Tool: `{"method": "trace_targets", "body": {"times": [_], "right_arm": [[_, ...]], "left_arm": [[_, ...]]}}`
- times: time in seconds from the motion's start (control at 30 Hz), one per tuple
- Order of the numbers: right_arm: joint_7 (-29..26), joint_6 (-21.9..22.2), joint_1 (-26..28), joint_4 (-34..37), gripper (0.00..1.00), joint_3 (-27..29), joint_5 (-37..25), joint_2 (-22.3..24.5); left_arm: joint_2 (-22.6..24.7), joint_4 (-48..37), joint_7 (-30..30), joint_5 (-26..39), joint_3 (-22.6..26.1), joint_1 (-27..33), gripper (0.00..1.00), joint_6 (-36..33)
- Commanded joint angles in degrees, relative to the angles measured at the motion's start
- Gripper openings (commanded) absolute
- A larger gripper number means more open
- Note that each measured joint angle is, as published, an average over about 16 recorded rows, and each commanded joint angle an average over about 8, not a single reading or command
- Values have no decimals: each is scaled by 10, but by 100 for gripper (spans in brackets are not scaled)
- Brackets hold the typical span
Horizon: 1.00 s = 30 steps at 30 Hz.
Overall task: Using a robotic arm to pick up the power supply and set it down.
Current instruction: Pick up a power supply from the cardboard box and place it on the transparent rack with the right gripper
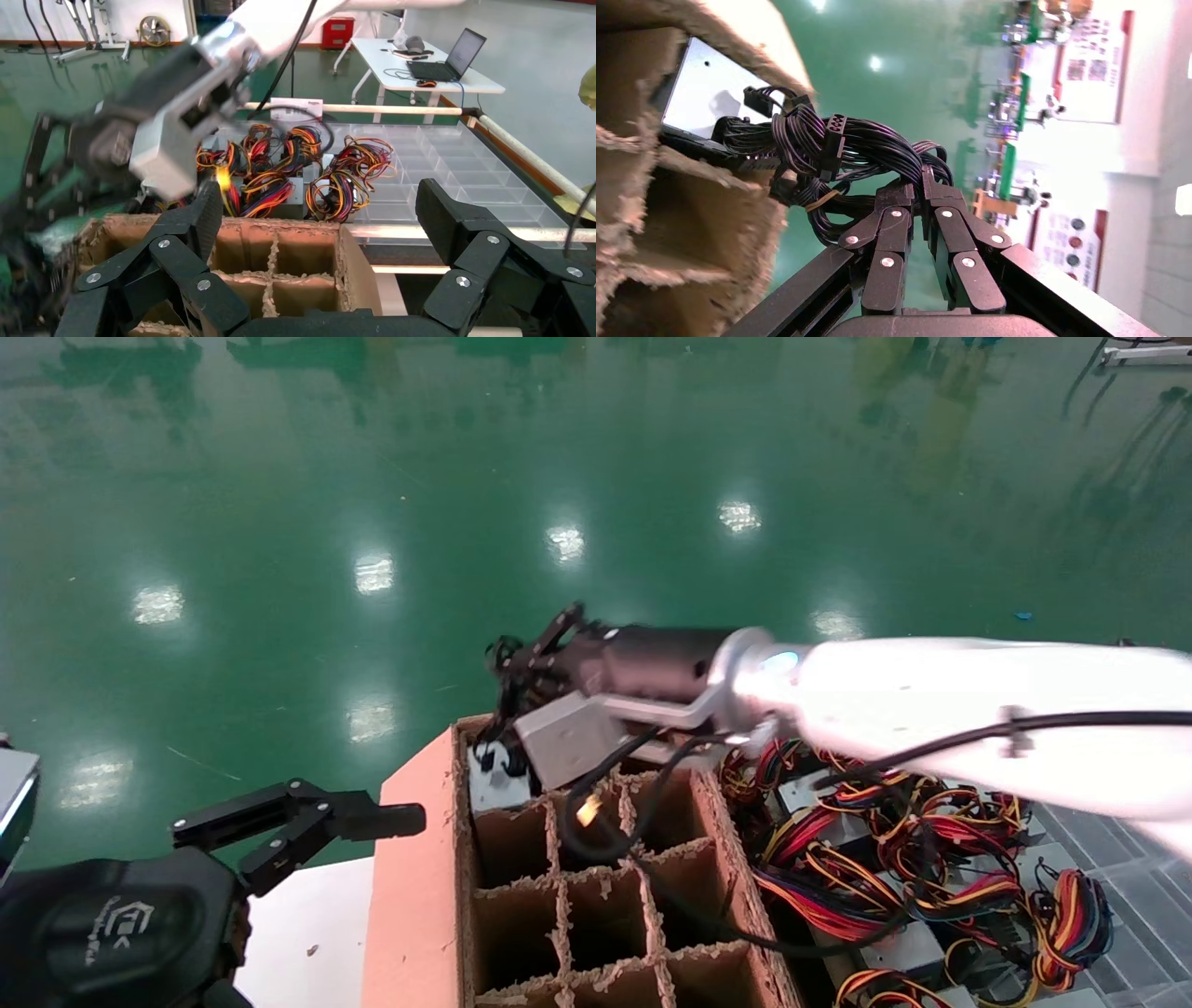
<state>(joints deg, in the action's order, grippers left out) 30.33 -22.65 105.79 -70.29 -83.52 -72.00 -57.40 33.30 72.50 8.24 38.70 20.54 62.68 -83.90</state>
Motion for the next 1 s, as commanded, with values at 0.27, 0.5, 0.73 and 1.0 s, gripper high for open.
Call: {"method": "trace_targets", "body": {"times": [0.27,0.5,0.73,1.0], "right_arm": [[-44,9,31,-73,0,35,39,86],[-19,-25,50,-76,0,89,96,142],[18,-64,61,-75,0,137,142,215],[50,-107,75,-75,0,168,164,312]], "left_arm": [[0,0,0,0,0,0,100,0],[0,0,0,0,0,0,100,0],[0,0,0,0,0,0,100,0],[0,0,0,0,0,0,100,0]]}}
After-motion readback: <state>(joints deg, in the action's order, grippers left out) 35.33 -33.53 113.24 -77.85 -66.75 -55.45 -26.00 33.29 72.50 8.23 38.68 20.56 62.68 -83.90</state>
